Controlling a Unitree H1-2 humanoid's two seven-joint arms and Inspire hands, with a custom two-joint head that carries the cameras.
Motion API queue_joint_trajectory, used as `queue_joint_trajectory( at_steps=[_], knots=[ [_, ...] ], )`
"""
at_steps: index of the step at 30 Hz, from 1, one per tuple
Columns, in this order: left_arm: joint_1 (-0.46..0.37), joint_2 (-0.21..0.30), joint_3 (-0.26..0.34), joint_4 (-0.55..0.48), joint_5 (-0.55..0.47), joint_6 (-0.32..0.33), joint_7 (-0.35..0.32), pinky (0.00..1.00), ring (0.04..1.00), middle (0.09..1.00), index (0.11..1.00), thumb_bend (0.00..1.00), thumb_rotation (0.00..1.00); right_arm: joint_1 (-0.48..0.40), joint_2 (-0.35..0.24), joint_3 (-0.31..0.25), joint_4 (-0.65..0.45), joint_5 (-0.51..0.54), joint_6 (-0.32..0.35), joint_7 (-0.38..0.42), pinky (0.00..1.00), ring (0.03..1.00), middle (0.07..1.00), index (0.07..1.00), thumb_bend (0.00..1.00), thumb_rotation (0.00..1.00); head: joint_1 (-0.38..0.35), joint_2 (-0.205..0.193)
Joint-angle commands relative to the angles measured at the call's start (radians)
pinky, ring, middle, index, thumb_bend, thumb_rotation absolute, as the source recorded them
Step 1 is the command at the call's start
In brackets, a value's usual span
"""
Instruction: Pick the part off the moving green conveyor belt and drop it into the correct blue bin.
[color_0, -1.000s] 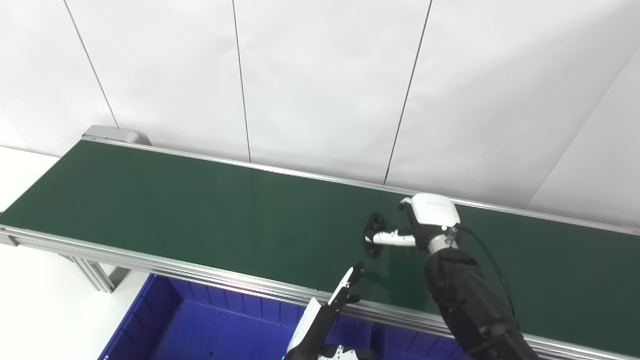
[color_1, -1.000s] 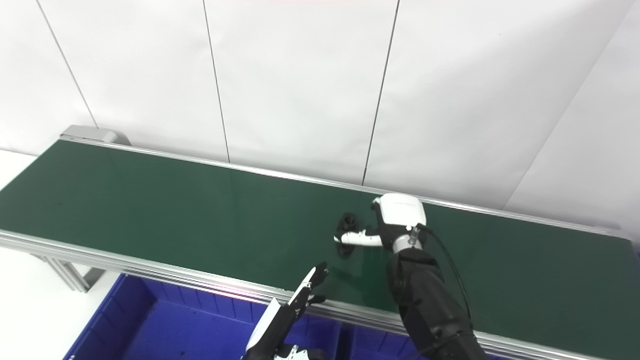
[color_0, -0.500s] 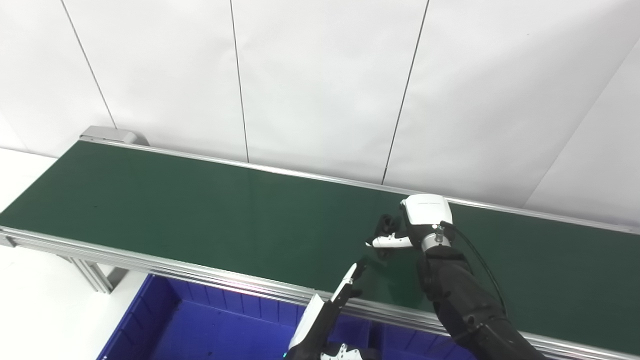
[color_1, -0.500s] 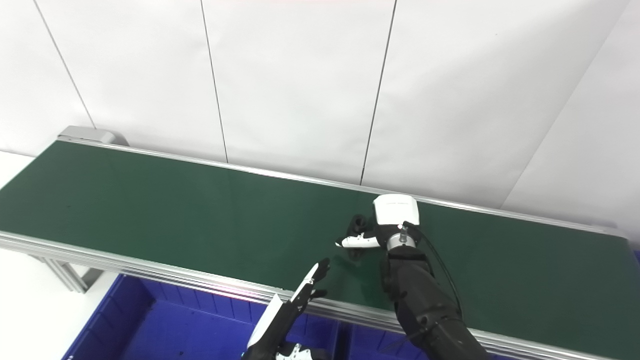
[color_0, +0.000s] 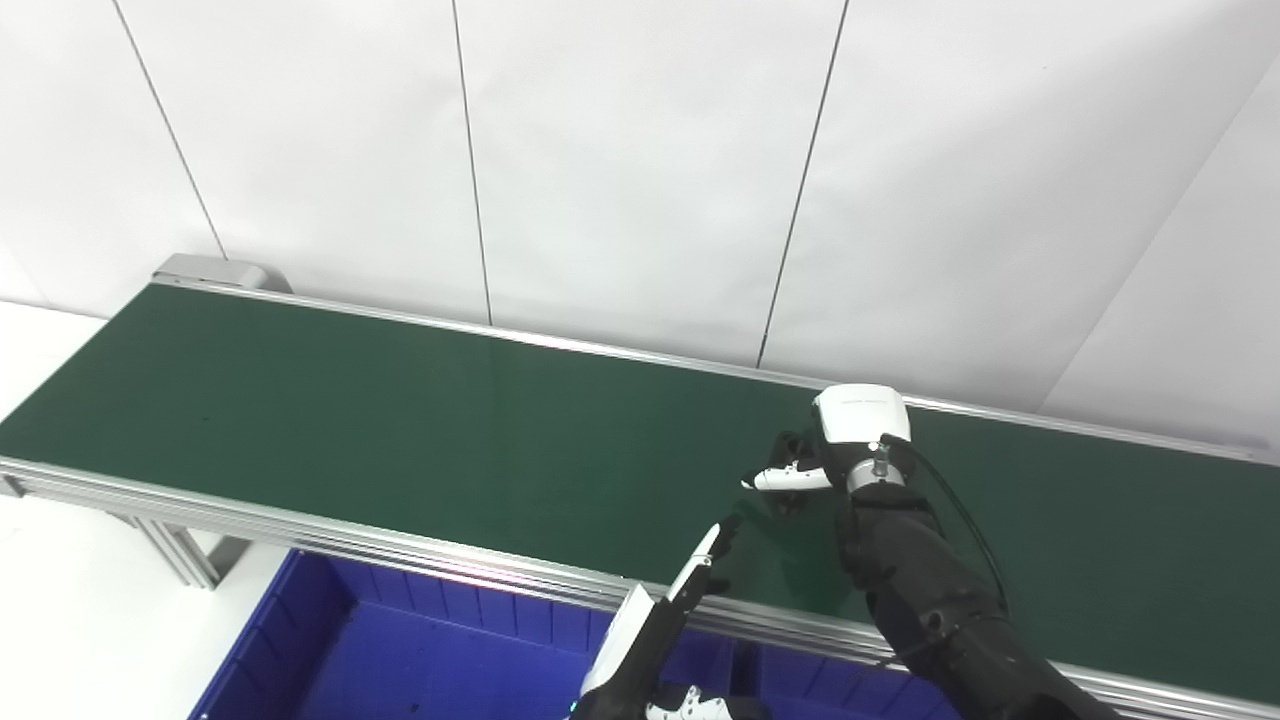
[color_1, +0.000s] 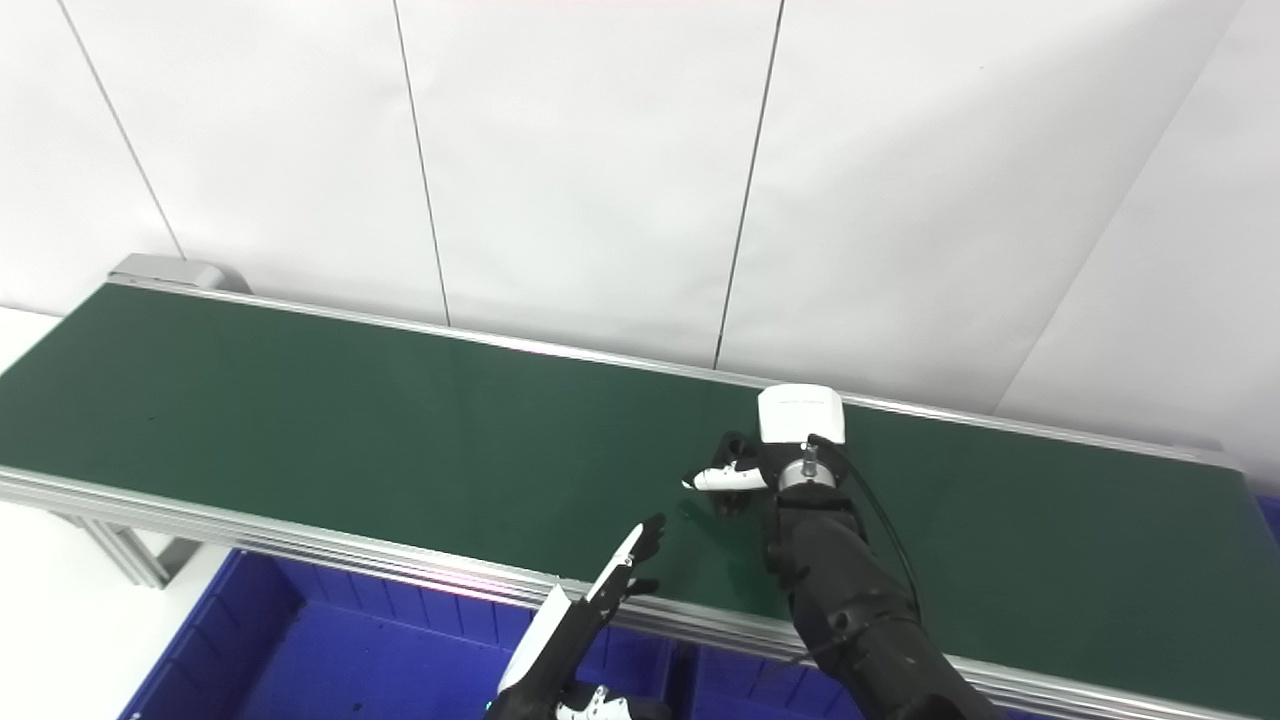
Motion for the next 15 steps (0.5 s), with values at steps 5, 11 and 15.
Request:
queue_joint_trajectory(
  at_steps=[5, 11, 15],
  knots=[
    [0.053, -0.083, -0.048, -0.027, -0.003, -0.003, 0.018, 0.83, 0.961, 0.998, 0.991, 0.98, 0.86, 0.019, 0.041, 0.009, -0.043, 0.078, -0.008, 0.192, 0.27, 0.402, 0.513, 0.709, 0.55, 0.03, -0.002, 0.002],
    [0.049, -0.083, -0.049, -0.025, -0.004, 0.003, 0.017, 0.82, 0.960, 0.998, 0.991, 0.98, 0.86, 0.035, 0.001, 0.049, -0.145, 0.091, 0.040, 0.418, 0.32, 0.454, 0.633, 0.765, 0.52, 0.00, -0.001, 0.003],
    [0.044, -0.082, -0.048, -0.020, -0.007, 0.003, 0.017, 0.83, 0.965, 1.000, 0.993, 0.98, 0.86, 0.007, -0.023, 0.132, -0.175, 0.055, 0.037, 0.599, 0.23, 0.413, 0.554, 0.827, 0.52, 0.00, -0.003, 0.005]
  ],
)
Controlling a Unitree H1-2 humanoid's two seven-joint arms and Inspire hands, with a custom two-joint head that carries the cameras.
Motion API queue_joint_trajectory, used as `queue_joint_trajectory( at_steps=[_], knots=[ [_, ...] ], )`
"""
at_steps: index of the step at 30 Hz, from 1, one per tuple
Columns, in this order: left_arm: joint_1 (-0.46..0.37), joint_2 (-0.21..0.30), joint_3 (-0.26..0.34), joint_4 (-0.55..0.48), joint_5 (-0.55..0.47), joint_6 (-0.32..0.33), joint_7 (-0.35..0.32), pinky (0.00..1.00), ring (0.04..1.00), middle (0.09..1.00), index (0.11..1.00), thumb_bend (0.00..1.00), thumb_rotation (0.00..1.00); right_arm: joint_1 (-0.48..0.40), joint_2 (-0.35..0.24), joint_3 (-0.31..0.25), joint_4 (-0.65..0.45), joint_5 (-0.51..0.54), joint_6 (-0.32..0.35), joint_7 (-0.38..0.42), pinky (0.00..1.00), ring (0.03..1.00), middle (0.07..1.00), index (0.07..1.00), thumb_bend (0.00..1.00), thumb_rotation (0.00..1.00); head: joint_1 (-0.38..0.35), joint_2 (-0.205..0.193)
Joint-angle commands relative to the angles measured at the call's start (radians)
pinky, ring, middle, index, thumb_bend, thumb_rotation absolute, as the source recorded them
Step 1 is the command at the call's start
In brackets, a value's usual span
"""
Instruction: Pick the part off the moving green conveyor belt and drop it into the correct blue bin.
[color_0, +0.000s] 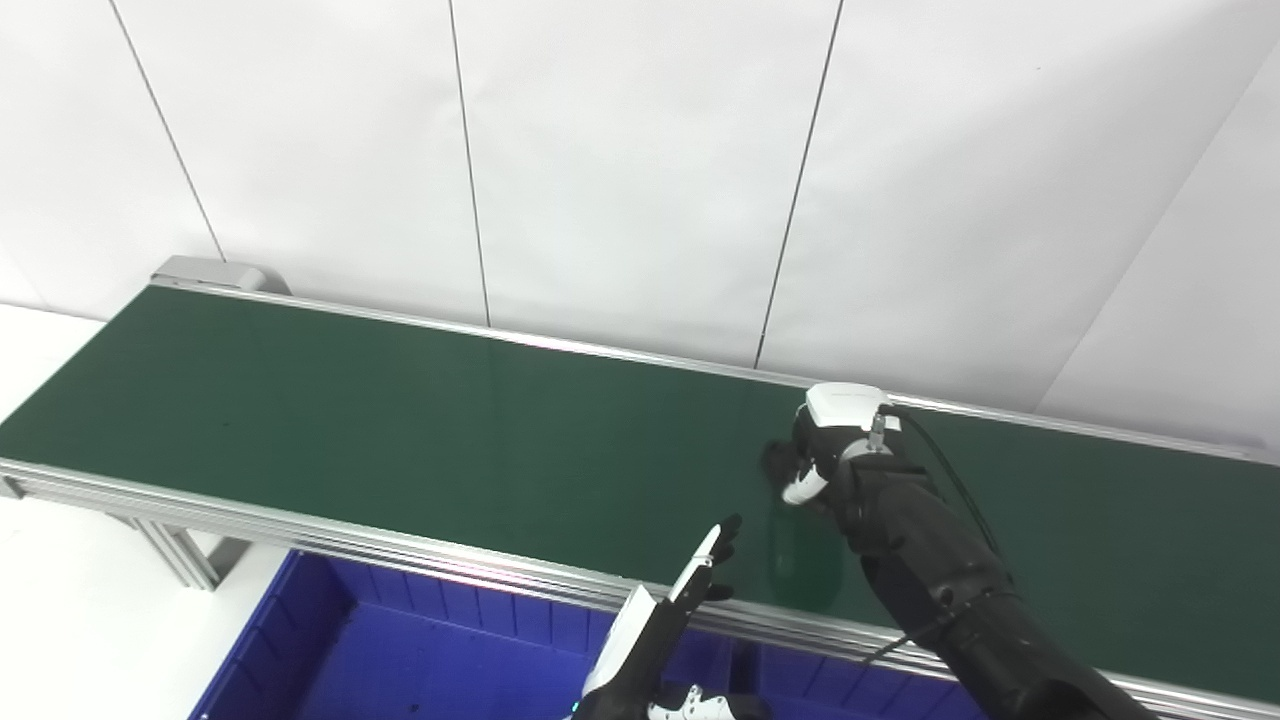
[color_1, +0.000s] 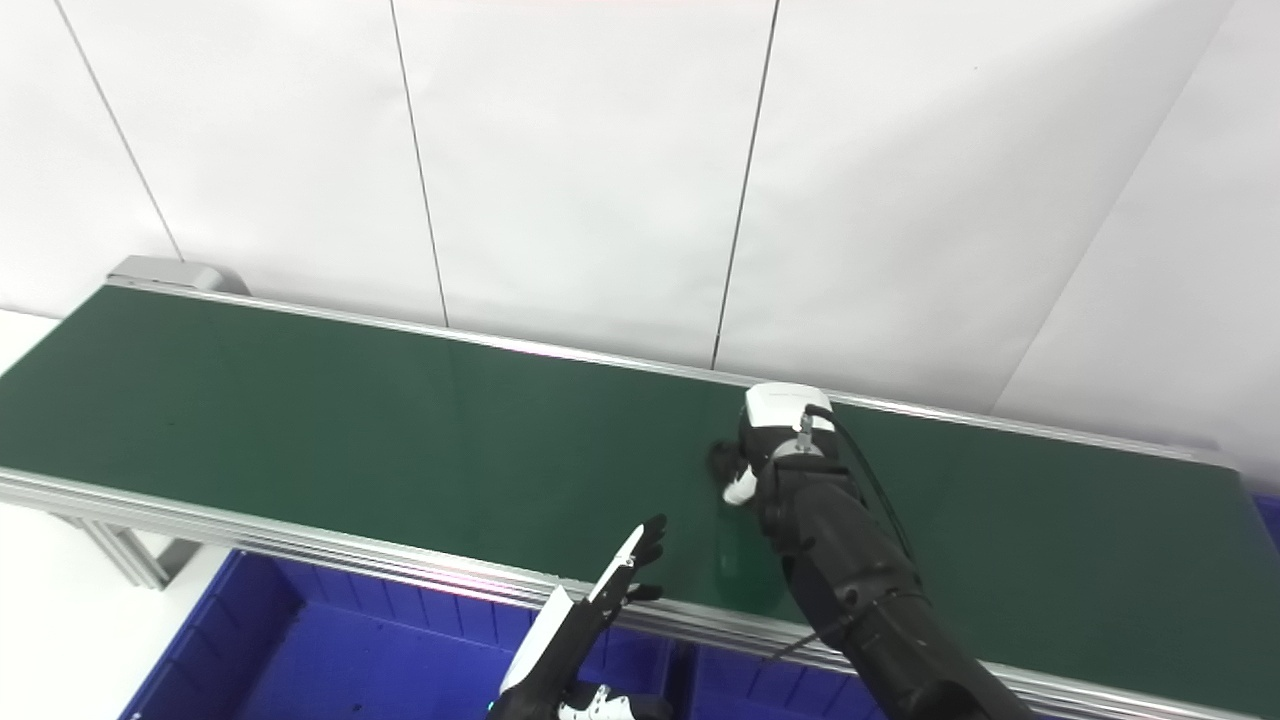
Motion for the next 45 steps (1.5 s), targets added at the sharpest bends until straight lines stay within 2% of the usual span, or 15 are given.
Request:
queue_joint_trajectory(
  at_steps=[1, 4, 6, 8, 10, 13, 16, 19, 22, 28, 30, 33, 35, 40, 45],
  knots=[
    [0.046, -0.083, -0.048, -0.017, -0.007, -0.021, 0.017, 0.84, 0.967, 1.000, 0.993, 0.98, 0.86, 0.026, 0.012, 0.080, 0.014, 0.015, -0.013, 0.251, 0.22, 0.429, 0.521, 0.852, 0.52, 0.00, 0.001, 0.000],
    [0.043, -0.083, -0.048, -0.011, -0.007, -0.025, 0.019, 0.86, 0.976, 1.000, 0.996, 0.97, 0.86, 0.000, 0.004, 0.117, 0.017, 0.014, -0.024, 0.345, 0.22, 0.447, 0.492, 0.776, 0.53, 0.00, 0.002, 0.001],
    [0.041, -0.084, -0.048, -0.008, -0.003, -0.030, 0.024, 0.86, 0.978, 1.000, 0.996, 0.96, 0.86, -0.002, -0.002, 0.112, 0.002, 0.025, -0.016, 0.366, 0.22, 0.449, 0.491, 0.792, 0.53, 0.00, 0.003, 0.002],
    [0.041, -0.085, -0.048, -0.008, -0.004, -0.029, 0.024, 0.86, 0.977, 1.000, 0.996, 0.97, 0.86, 0.001, -0.010, 0.105, -0.015, 0.027, -0.018, 0.363, 0.24, 0.452, 0.492, 0.821, 0.53, 0.00, 0.004, 0.002],
    [0.042, -0.086, -0.048, -0.011, -0.008, -0.026, 0.021, 0.87, 0.981, 1.000, 0.996, 0.97, 0.85, 0.005, -0.018, 0.105, -0.035, 0.022, -0.022, 0.366, 0.27, 0.457, 0.616, 0.842, 0.51, 0.00, 0.005, 0.003],
    [0.042, -0.086, -0.049, -0.014, -0.006, -0.022, 0.021, 0.88, 0.987, 1.000, 0.999, 0.97, 0.86, 0.002, -0.021, 0.107, -0.034, 0.014, -0.028, 0.375, 0.34, 0.464, 0.672, 0.789, 0.51, 0.00, 0.005, 0.003],
    [0.040, -0.084, -0.050, -0.012, -0.001, -0.025, 0.025, 0.88, 0.987, 1.000, 0.999, 0.97, 0.86, 0.003, -0.022, 0.096, -0.033, 0.020, -0.034, 0.365, 0.32, 0.461, 0.643, 0.775, 0.51, 0.00, 0.005, 0.003],
    [0.042, -0.084, -0.050, -0.018, -0.003, -0.021, 0.023, 0.87, 0.988, 1.000, 0.997, 0.97, 0.86, 0.016, -0.043, 0.073, -0.096, 0.031, -0.026, 0.355, 0.31, 0.459, 0.603, 0.745, 0.51, 0.00, 0.004, 0.007],
    [0.042, -0.082, -0.049, -0.020, -0.002, -0.025, 0.025, 0.87, 0.987, 1.000, 0.996, 0.97, 0.86, 0.030, -0.059, 0.041, -0.156, 0.037, -0.015, 0.339, 0.27, 0.431, 0.547, 0.805, 0.52, 0.00, 0.000, 0.008],
    [0.042, -0.073, -0.048, -0.023, -0.010, -0.026, 0.023, 0.88, 0.986, 1.000, 0.999, 0.95, 0.86, 0.047, -0.098, 0.005, -0.284, 0.035, -0.017, 0.348, 0.29, 0.424, 0.542, 0.728, 0.52, 0.00, -0.008, 0.009],
    [0.043, -0.071, -0.047, -0.024, -0.012, -0.030, 0.022, 0.88, 0.985, 1.000, 0.997, 0.95, 0.86, 0.052, -0.109, -0.013, -0.326, 0.042, 0.001, 0.362, 0.31, 0.512, 0.504, 0.702, 0.54, 0.00, -0.010, 0.009],
    [0.045, -0.068, -0.047, -0.024, -0.018, -0.029, 0.019, 0.88, 0.989, 1.000, 0.998, 0.95, 0.86, 0.064, -0.124, -0.039, -0.401, 0.045, 0.033, 0.378, 0.21, 0.338, 0.478, 0.625, 0.56, 0.00, -0.014, 0.010],
    [0.047, -0.065, -0.047, -0.026, -0.020, -0.029, 0.017, 0.88, 0.988, 1.000, 0.996, 0.95, 0.85, 0.073, -0.135, -0.051, -0.452, 0.044, 0.041, 0.389, 0.19, 0.311, 0.434, 0.553, 0.53, 0.00, -0.018, 0.012],
    [0.050, -0.059, -0.046, -0.034, -0.021, -0.029, 0.016, 0.91, 0.999, 1.000, 0.997, 0.94, 0.85, 0.101, -0.171, -0.087, -0.591, 0.076, 0.026, 0.418, 0.20, 0.407, 0.538, 0.480, 0.51, 0.00, -0.028, 0.016],
    [0.053, -0.054, -0.045, -0.039, -0.023, -0.029, 0.014, 0.91, 1.000, 1.000, 0.998, 0.93, 0.85, 0.141, -0.194, -0.133, -0.721, 0.096, 0.028, 0.419, 0.21, 0.409, 0.546, 0.475, 0.51, 0.00, -0.033, 0.019]
  ],
)
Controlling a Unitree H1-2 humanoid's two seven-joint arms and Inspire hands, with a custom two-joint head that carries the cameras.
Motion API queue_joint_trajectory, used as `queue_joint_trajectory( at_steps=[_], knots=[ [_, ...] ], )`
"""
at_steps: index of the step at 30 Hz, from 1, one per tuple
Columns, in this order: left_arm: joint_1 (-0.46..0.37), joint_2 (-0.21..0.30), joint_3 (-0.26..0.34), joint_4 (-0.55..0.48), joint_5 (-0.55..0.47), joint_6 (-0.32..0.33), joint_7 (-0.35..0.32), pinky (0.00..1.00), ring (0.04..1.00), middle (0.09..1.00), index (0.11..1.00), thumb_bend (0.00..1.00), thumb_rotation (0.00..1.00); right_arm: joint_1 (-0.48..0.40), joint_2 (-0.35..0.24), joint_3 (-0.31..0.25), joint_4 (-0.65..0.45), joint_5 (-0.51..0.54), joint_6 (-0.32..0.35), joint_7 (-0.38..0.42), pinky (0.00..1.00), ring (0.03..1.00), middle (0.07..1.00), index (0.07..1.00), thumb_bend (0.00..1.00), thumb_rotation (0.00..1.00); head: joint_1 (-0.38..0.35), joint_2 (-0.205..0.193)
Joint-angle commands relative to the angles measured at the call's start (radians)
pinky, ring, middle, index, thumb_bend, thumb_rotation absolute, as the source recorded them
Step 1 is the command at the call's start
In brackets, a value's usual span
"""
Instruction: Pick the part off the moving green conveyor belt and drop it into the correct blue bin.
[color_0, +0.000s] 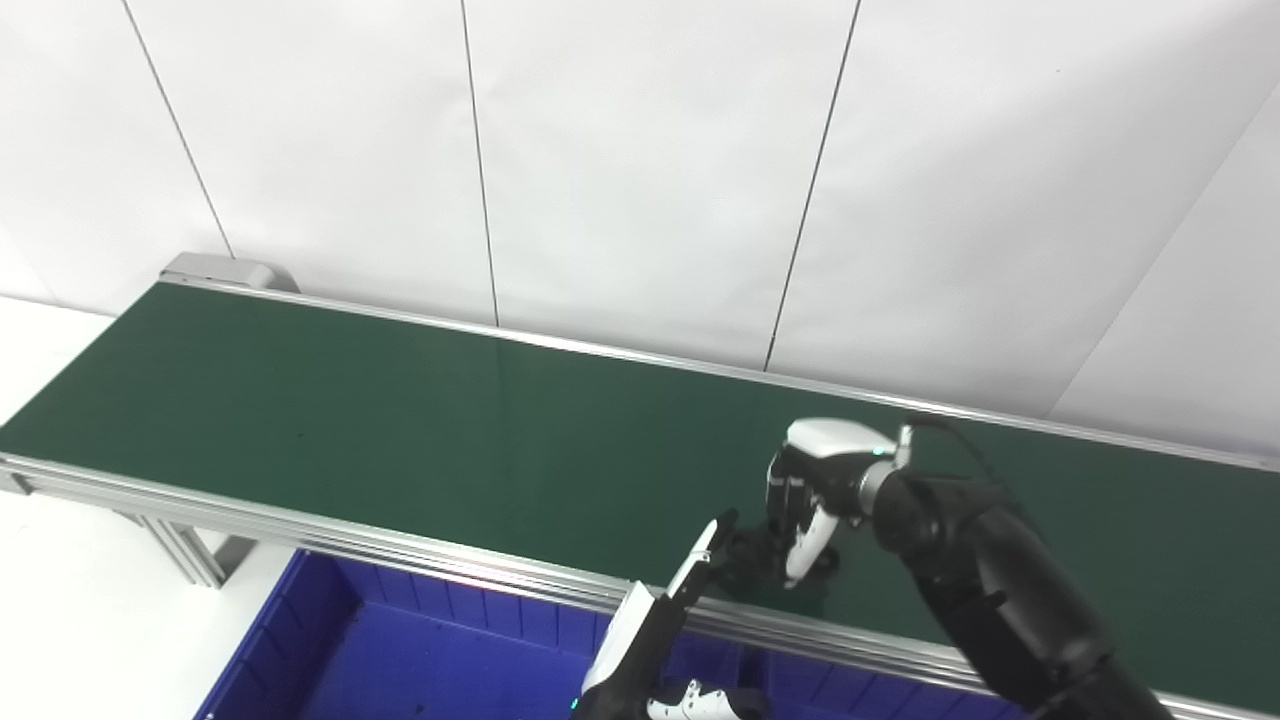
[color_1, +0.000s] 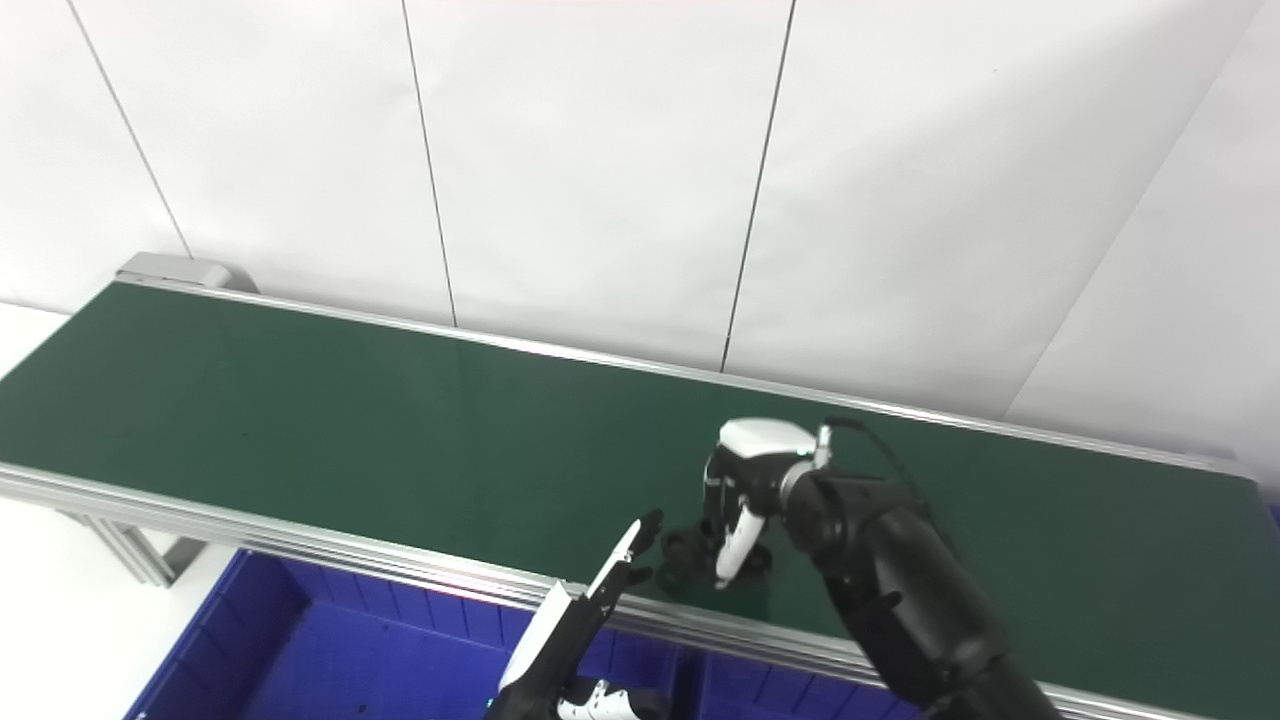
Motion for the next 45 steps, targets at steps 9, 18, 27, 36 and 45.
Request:
queue_joint_trajectory(
  at_steps=[9, 18, 27, 36, 45],
  knots=[
    [0.055, -0.045, -0.035, -0.030, -0.018, -0.030, 0.000, 0.92, 1.000, 1.000, 1.000, 0.93, 0.86, 0.023, -0.023, -0.051, -0.144, -0.008, 0.009, -0.009, 0.35, 0.457, 0.532, 0.457, 0.52, 0.00, -0.009, 0.002],
    [0.061, -0.041, -0.035, -0.037, -0.029, -0.033, -0.005, 0.90, 1.000, 1.000, 0.999, 0.92, 0.86, 0.058, -0.035, -0.060, -0.143, -0.027, -0.034, -0.080, 0.34, 0.450, 0.528, 0.465, 0.52, 0.00, -0.018, 0.007],
    [0.075, -0.019, -0.018, -0.081, -0.051, -0.024, -0.009, 0.95, 1.000, 0.981, 1.000, 0.91, 0.89, 0.129, -0.080, -0.098, -0.333, -0.072, 0.025, -0.003, 0.29, 0.422, 0.506, 0.491, 0.52, 0.00, -0.108, 0.043],
    [0.090, 0.046, 0.013, -0.133, -0.110, -0.044, -0.043, 0.97, 1.000, 0.999, 1.000, 0.88, 0.95, 0.234, -0.068, -0.169, -0.516, -0.197, 0.041, 0.163, 0.29, 0.412, 0.505, 0.494, 0.52, 0.00, -0.272, 0.130],
    [0.099, 0.096, 0.068, -0.245, -0.175, 0.042, -0.118, 0.96, 1.000, 1.000, 1.000, 0.89, 0.96, 0.306, 0.002, -0.249, -0.659, -0.328, 0.040, 0.328, 0.29, 0.410, 0.487, 0.508, 0.52, 0.00, -0.377, 0.243]
  ],
)
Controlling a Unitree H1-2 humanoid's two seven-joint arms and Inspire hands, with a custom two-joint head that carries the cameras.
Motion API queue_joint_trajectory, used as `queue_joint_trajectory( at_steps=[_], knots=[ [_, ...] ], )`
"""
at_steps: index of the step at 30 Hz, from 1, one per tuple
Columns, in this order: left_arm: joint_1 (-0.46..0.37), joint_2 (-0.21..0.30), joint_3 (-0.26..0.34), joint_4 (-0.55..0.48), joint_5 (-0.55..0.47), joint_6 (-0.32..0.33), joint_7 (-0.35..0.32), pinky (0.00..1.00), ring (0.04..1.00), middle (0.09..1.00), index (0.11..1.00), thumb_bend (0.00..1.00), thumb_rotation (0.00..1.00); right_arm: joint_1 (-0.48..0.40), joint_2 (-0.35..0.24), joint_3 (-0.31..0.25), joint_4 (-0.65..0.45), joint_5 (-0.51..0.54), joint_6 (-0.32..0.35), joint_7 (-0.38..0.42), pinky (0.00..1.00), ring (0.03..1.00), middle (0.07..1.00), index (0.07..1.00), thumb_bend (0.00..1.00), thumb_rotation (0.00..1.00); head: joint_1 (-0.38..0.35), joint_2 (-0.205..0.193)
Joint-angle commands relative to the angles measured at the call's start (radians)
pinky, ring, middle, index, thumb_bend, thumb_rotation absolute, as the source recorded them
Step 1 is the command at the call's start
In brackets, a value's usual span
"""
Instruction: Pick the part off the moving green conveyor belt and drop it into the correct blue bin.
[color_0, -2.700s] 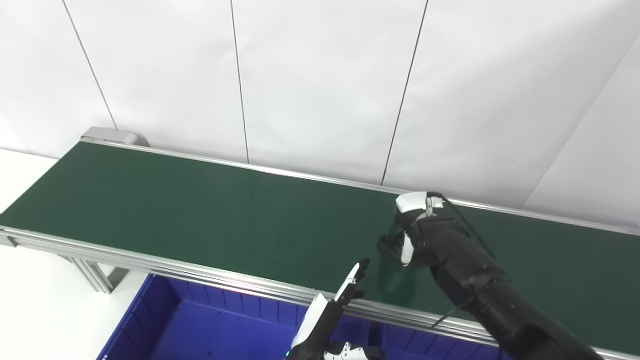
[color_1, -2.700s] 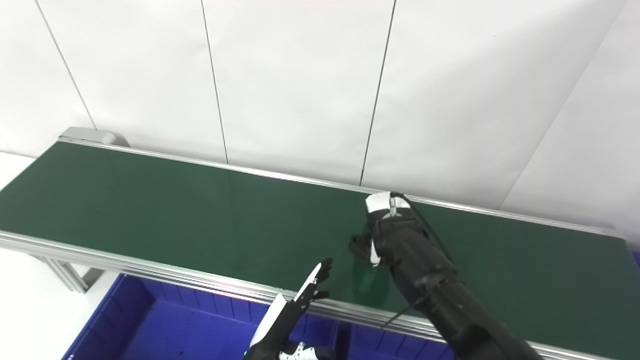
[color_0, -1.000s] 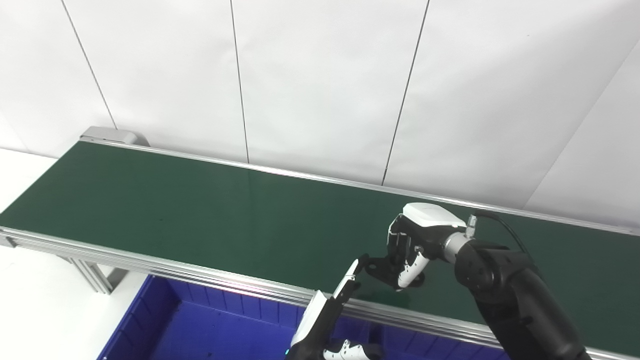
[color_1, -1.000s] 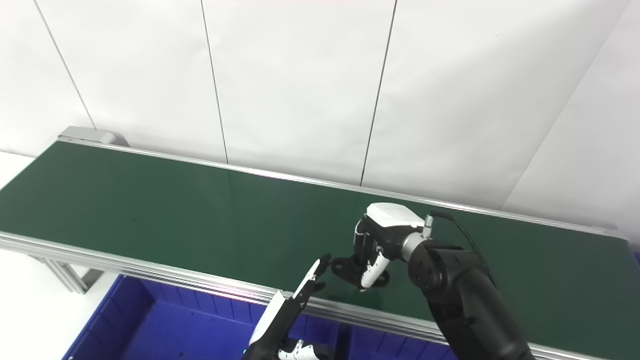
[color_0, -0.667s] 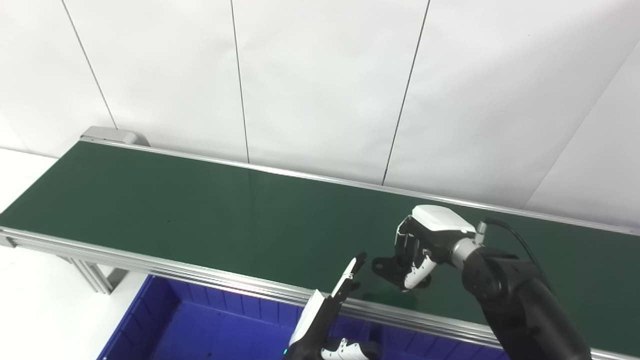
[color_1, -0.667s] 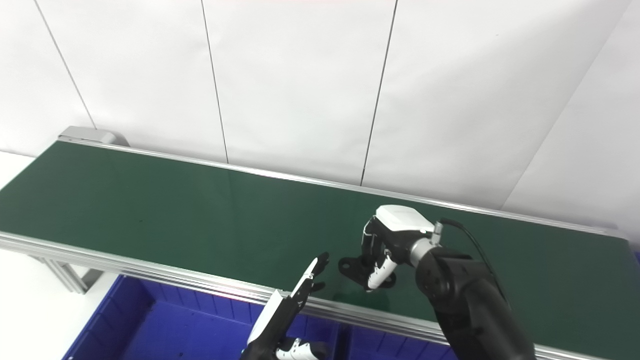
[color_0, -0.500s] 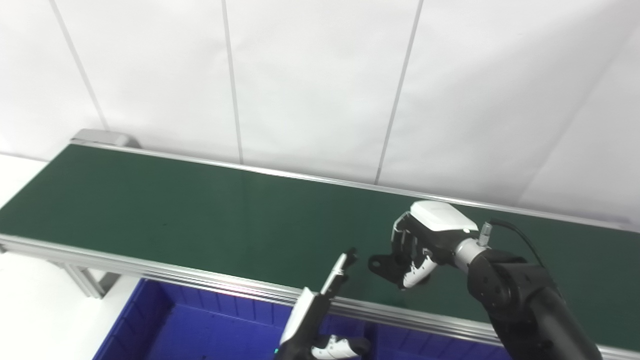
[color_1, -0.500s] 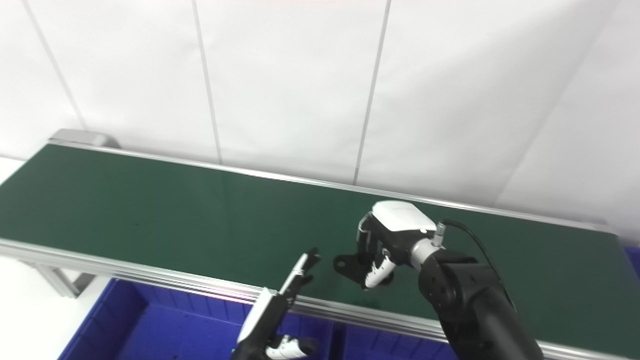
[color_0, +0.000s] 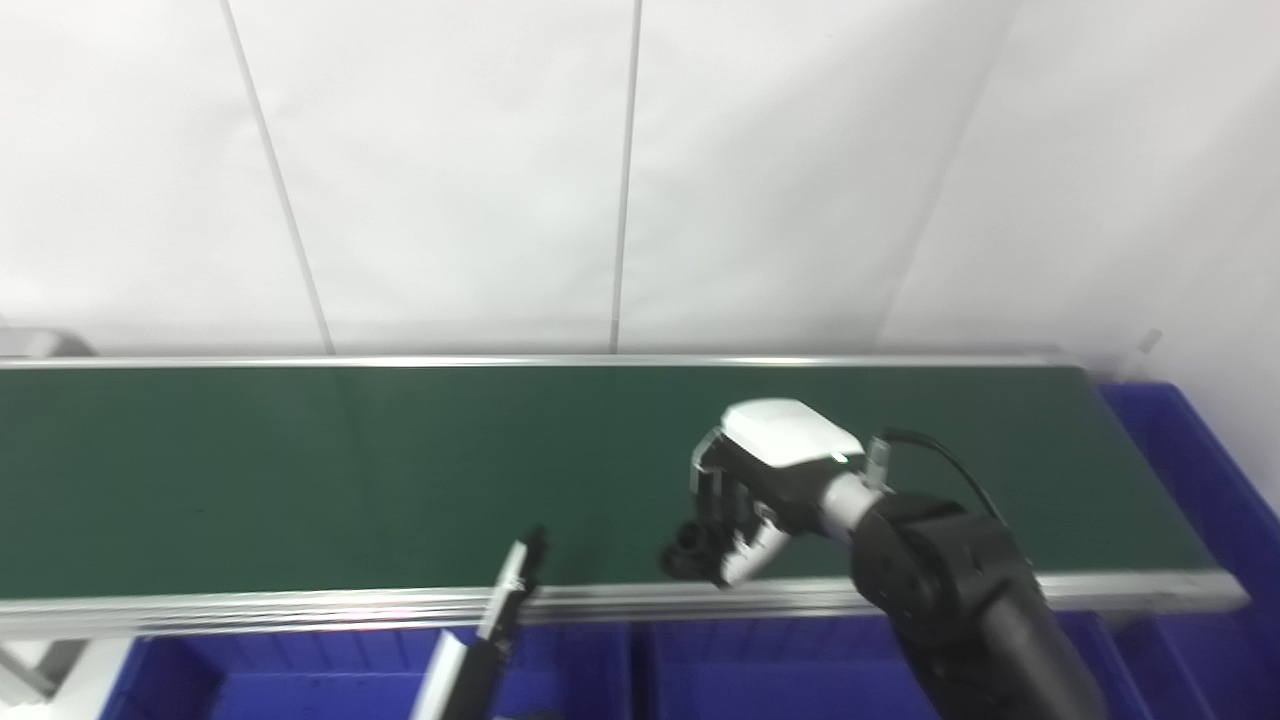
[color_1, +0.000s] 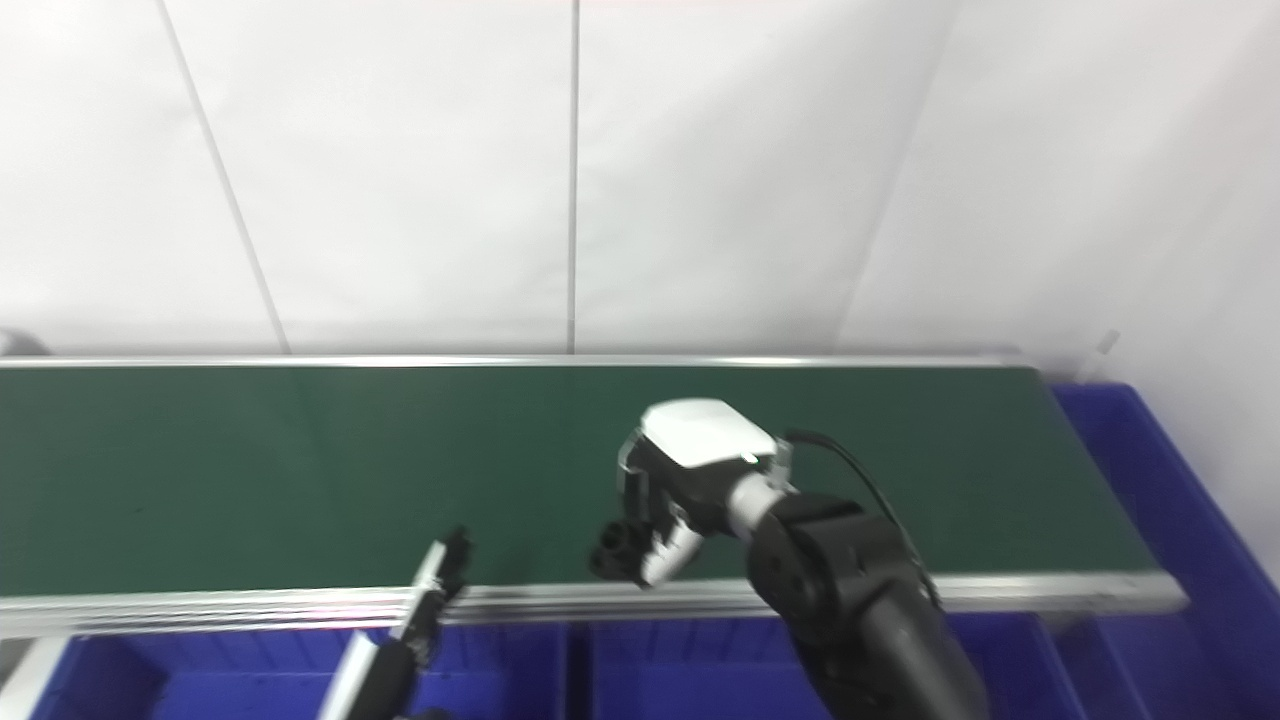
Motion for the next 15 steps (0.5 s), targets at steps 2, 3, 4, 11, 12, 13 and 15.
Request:
queue_joint_trajectory(
  at_steps=[2, 3, 4, 11, 12, 13, 15],
  knots=[
    [-0.006, 0.006, 0.012, -0.068, -0.026, 0.031, -0.025, 0.94, 1.000, 0.999, 1.000, 0.89, 0.96, 0.000, 0.024, -0.035, -0.054, -0.056, 0.005, 0.059, 0.28, 0.405, 0.479, 0.512, 0.52, 0.00, -0.014, 0.023],
    [-0.008, 0.008, 0.017, -0.081, -0.035, 0.045, -0.032, 0.94, 1.000, 0.998, 1.000, 0.89, 0.96, 0.011, 0.029, -0.042, -0.057, -0.063, 0.003, 0.074, 0.27, 0.402, 0.477, 0.513, 0.52, 0.00, -0.025, 0.039],
    [-0.010, 0.009, 0.020, -0.091, -0.041, 0.055, -0.037, 0.93, 0.997, 0.995, 1.000, 0.90, 0.95, 0.018, 0.033, -0.048, -0.059, -0.069, 0.001, 0.085, 0.29, 0.414, 0.496, 0.497, 0.52, 0.00, -0.027, 0.043],
    [-0.011, 0.008, 0.038, -0.156, -0.063, 0.130, -0.061, 0.91, 0.988, 0.979, 1.000, 0.92, 0.95, 0.069, 0.046, -0.066, -0.066, -0.113, -0.020, 0.149, 0.31, 0.437, 0.525, 0.457, 0.52, 0.00, -0.050, 0.101],
    [-0.012, 0.008, 0.039, -0.162, -0.061, 0.136, -0.062, 0.91, 0.987, 0.977, 1.000, 0.93, 0.95, 0.081, 0.048, -0.069, -0.065, -0.122, -0.020, 0.152, 0.31, 0.437, 0.525, 0.462, 0.52, 0.00, -0.049, 0.106],
    [-0.012, 0.007, 0.040, -0.167, -0.058, 0.142, -0.064, 0.90, 0.984, 0.976, 1.000, 0.93, 0.95, 0.093, 0.049, -0.073, -0.063, -0.126, -0.021, 0.151, 0.31, 0.436, 0.522, 0.468, 0.52, 0.00, -0.046, 0.112],
    [-0.014, 0.006, 0.041, -0.175, -0.052, 0.150, -0.065, 0.89, 0.976, 0.973, 1.000, 0.93, 0.96, 0.116, 0.048, -0.078, -0.055, -0.122, -0.028, 0.144, 0.28, 0.420, 0.503, 0.493, 0.52, 0.00, -0.044, 0.115]
  ],
)
